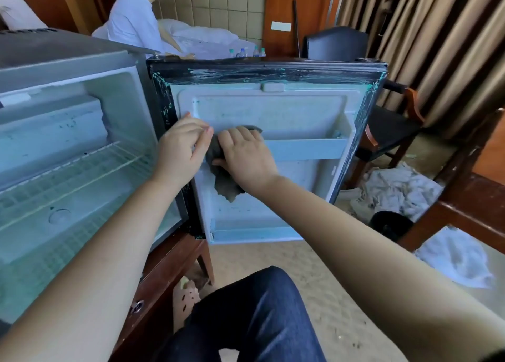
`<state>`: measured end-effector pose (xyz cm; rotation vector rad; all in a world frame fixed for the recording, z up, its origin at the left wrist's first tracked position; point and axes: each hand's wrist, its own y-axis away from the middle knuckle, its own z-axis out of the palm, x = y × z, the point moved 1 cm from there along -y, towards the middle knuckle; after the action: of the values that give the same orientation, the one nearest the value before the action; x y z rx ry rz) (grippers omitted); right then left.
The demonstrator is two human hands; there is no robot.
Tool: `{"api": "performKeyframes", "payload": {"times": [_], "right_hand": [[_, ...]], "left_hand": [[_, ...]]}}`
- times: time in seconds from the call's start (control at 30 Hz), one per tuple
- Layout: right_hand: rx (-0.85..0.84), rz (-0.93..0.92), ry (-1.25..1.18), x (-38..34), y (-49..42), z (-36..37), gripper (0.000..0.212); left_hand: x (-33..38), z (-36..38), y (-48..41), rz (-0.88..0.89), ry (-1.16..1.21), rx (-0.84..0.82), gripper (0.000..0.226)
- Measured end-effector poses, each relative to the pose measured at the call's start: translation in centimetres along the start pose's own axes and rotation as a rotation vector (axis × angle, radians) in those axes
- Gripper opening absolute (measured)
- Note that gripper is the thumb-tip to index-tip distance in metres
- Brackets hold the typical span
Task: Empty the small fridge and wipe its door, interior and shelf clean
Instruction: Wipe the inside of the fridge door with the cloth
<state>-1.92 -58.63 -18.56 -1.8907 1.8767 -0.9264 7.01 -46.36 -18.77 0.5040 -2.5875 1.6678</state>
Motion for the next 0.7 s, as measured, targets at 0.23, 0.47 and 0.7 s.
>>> {"api": "performKeyframes", "payload": {"times": [0.23, 0.47, 0.7], "right_hand": [[0.010, -0.093, 0.108, 9.3, 4.4, -2.3, 0.040], [-0.012, 0.014, 0.225, 15.3, 7.9, -4.6, 0.041], [0.054, 0.054, 0.136, 9.5, 4.9, -2.4, 0.040]], "left_hand": [[0.2, 0.4, 0.2, -0.052, 0.018, -0.010, 0.057], [0.3, 0.4, 0.6, -0.047, -0.001, 0.005, 0.050], [-0.8, -4.1, -1.1, 0.249, -0.100, -0.107, 0.030]]}}
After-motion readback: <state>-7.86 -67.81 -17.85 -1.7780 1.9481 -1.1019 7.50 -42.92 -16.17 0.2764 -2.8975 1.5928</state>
